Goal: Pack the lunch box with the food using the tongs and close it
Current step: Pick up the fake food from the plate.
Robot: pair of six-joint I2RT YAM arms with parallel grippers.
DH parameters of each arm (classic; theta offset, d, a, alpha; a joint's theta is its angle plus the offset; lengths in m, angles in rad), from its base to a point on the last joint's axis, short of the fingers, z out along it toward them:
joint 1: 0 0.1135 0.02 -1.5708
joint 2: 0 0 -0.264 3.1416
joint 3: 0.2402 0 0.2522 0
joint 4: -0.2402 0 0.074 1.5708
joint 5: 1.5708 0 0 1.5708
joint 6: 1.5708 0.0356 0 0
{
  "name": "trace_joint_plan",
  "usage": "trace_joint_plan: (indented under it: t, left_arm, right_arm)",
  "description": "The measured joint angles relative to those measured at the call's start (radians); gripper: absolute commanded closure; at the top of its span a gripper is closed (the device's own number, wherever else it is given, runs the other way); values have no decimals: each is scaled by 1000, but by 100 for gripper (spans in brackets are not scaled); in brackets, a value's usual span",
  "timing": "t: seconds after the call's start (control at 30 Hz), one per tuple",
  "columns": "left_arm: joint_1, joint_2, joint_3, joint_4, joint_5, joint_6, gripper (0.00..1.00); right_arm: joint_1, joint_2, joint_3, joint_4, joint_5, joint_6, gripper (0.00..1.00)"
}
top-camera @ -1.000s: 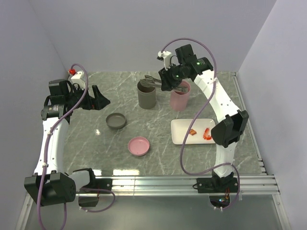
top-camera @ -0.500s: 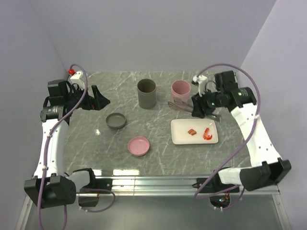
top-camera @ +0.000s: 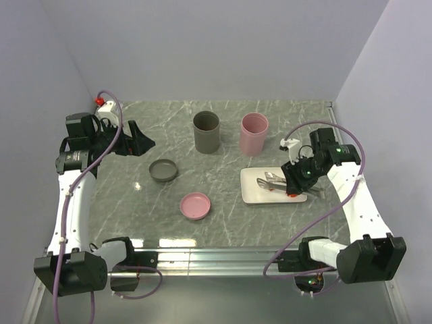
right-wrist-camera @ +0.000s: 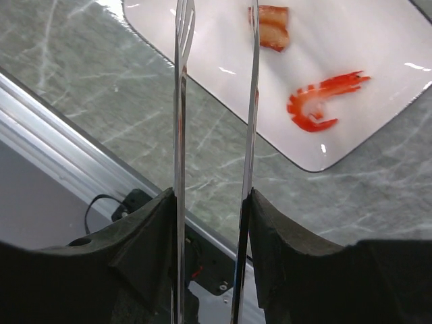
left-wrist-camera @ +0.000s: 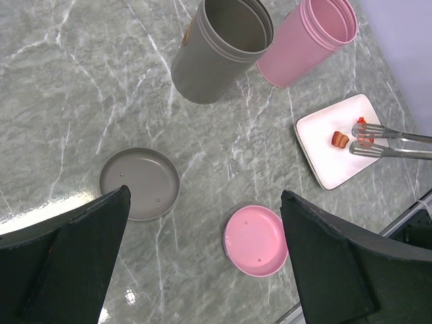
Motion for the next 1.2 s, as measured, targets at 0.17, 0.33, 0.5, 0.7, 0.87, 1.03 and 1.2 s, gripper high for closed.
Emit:
trace_joint_plan:
  t: [0.17, 0.33, 0.5, 0.7, 0.87, 1.03, 1.2]
  left_arm:
    - [0, -14, 0, 0, 1, 1, 1]
    - [0, -14, 0, -1, 0, 2, 1]
    - [0, -14, 0, 0, 1, 2, 1]
    - [0, -14, -4, 1, 0, 2, 1]
    - [0, -8, -10, 2, 0, 4, 1]
    - [0, -6, -16, 2, 0, 4, 1]
    - [0, -6, -16, 2, 0, 3, 1]
  right_arm:
    - [-37, 20, 0, 6, 36, -42, 47]
    - [-84, 88, 0, 7, 58, -78, 45]
    - [-95, 122, 0, 10, 70, -86, 44]
    - [-95, 151, 0, 10, 69, -93, 43]
    - [-95, 165, 0, 18, 70, -94, 43]
    - [-95, 175, 0, 27, 68, -93, 43]
    - [-94, 188, 0, 29, 58, -93, 43]
